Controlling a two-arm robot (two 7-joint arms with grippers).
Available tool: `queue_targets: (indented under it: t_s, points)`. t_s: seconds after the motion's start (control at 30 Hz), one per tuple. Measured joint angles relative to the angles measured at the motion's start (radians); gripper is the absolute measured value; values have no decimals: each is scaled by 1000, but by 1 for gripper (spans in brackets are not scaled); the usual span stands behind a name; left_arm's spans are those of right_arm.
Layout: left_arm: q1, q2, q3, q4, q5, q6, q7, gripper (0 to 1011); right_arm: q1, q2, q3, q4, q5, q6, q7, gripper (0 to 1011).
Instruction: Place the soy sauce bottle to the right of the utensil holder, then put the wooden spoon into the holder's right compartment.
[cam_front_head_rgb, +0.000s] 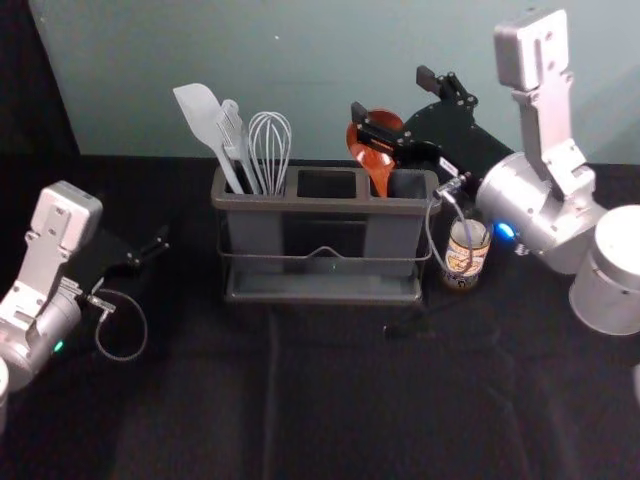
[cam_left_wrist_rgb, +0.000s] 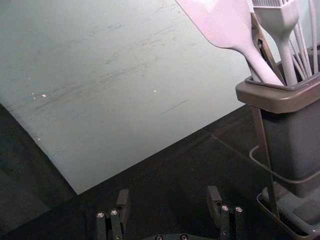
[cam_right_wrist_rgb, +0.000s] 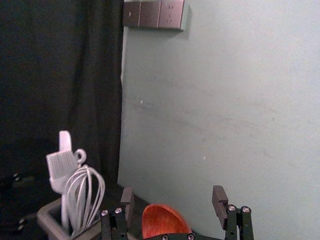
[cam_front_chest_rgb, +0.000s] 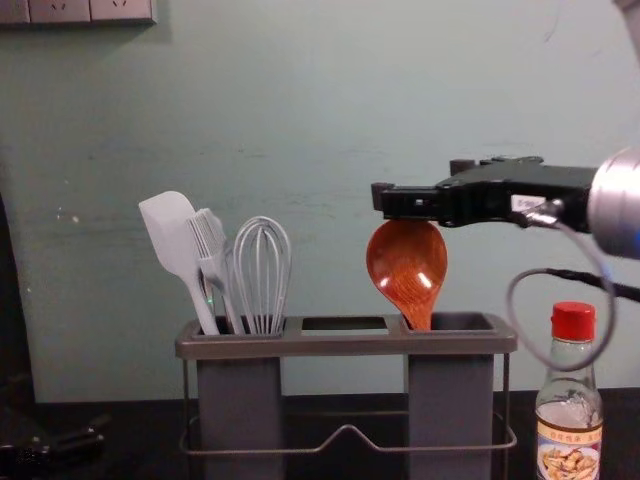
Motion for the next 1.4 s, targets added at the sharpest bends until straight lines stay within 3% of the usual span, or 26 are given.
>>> queue_targets:
  t_s: [0.13,0.37,0.67,1.0,1.1,1.2,1.23,1.4]
  points:
    - [0,0,0,0,0,0,0,1005,-32,49,24,-87,36,100,23,1003]
    - [0,0,0,0,0,0,0,1005,-106,134,72,-203,100,196,62,1003]
    - [0,0,0,0,0,0,0,1005,-243,222,130,-300,161,203,92,1003]
    - [0,0,0,0,0,0,0,1005,-410,281,145,-332,185,108,99,1002]
    - [0,0,0,0,0,0,0,1005,-466,291,143,-317,178,34,93,1003]
    - [0,0,0,0,0,0,0,1005,-489,290,139,-293,167,-24,81,1003]
    - [0,0,0,0,0,0,0,1005,-501,286,134,-273,153,-69,70,1002]
    - [0,0,0,0,0,0,0,1005,-528,257,119,-217,103,-184,29,1002]
